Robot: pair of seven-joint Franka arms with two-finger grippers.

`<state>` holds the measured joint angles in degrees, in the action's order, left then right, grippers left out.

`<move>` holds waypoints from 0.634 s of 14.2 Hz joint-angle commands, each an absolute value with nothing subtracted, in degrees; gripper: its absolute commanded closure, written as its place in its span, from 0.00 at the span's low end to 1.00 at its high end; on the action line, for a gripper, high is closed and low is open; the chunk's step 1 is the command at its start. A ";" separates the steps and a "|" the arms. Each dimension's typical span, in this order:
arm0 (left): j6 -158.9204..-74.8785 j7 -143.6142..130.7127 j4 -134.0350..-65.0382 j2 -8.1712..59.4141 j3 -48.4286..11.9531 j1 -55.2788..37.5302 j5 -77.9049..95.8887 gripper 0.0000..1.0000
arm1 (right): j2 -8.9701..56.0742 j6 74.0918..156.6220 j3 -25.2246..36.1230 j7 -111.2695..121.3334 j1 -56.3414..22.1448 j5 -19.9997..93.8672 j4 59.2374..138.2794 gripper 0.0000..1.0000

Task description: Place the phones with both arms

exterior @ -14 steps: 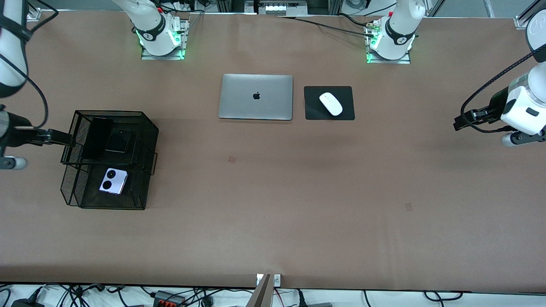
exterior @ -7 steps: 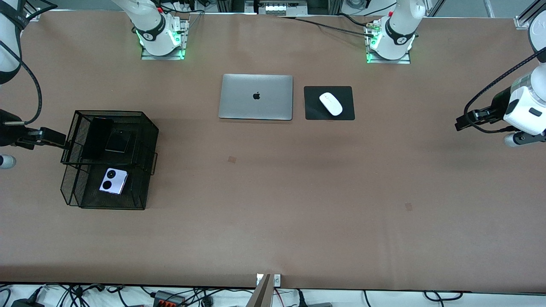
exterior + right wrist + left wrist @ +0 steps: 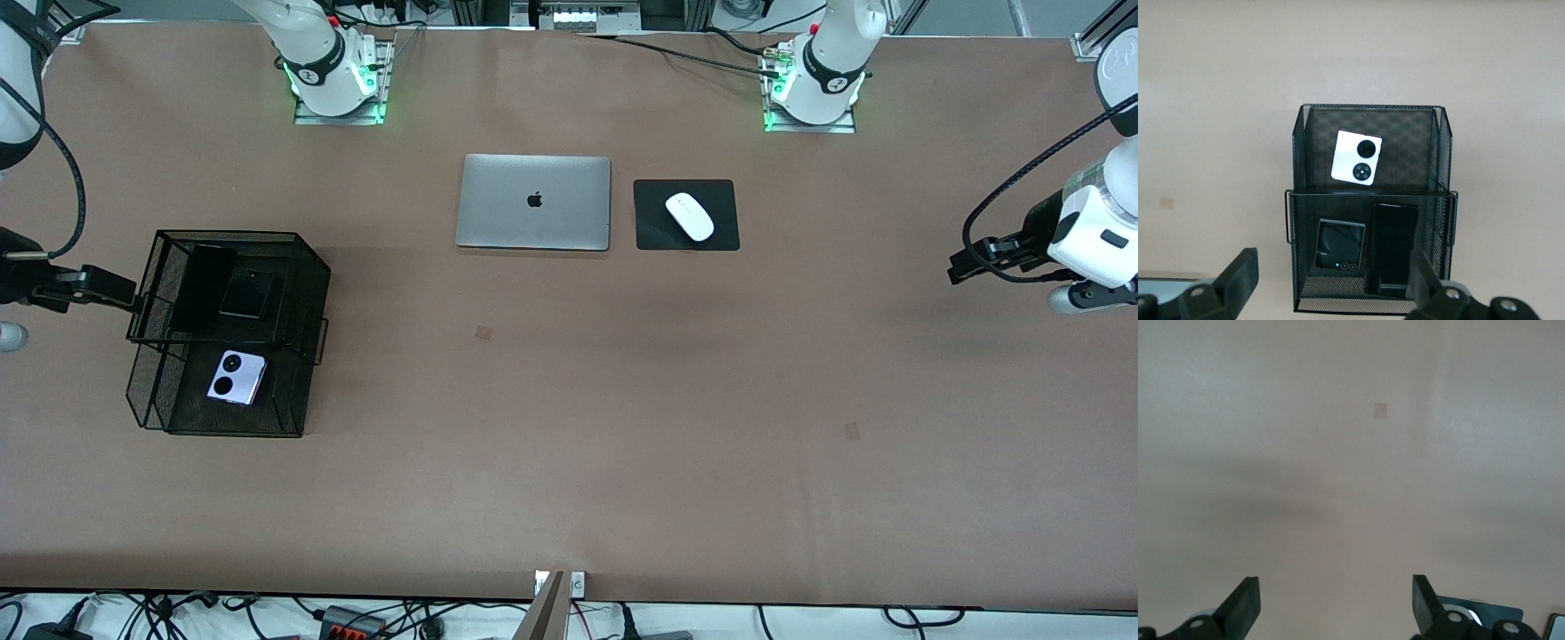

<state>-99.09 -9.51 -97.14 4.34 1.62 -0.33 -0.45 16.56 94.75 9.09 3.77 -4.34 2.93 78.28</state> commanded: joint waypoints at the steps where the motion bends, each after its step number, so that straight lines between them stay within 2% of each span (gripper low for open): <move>1: -99.23 -7.39 -96.24 4.66 0.88 0.26 -0.44 0.00 | 10.65 97.90 9.05 0.79 -5.36 2.29 85.49 0.00; 6: -99.23 -4.76 -96.07 4.75 0.88 0.18 -0.09 0.00 | 8.35 98.17 8.53 1.58 -4.22 2.20 88.33 0.00; 8: -98.88 -4.48 -95.71 4.83 0.88 0.26 0.00 0.00 | 8.00 98.09 3.46 1.41 0.41 2.20 88.24 0.00; 9: -98.88 -4.40 -95.63 5.01 0.97 0.26 0.44 0.00 | 7.91 97.91 2.91 1.23 0.79 2.20 88.07 0.00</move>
<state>-99.21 -6.15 -97.07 4.34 1.32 -0.33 -0.39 9.76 97.13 6.34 2.01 -2.26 2.91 86.33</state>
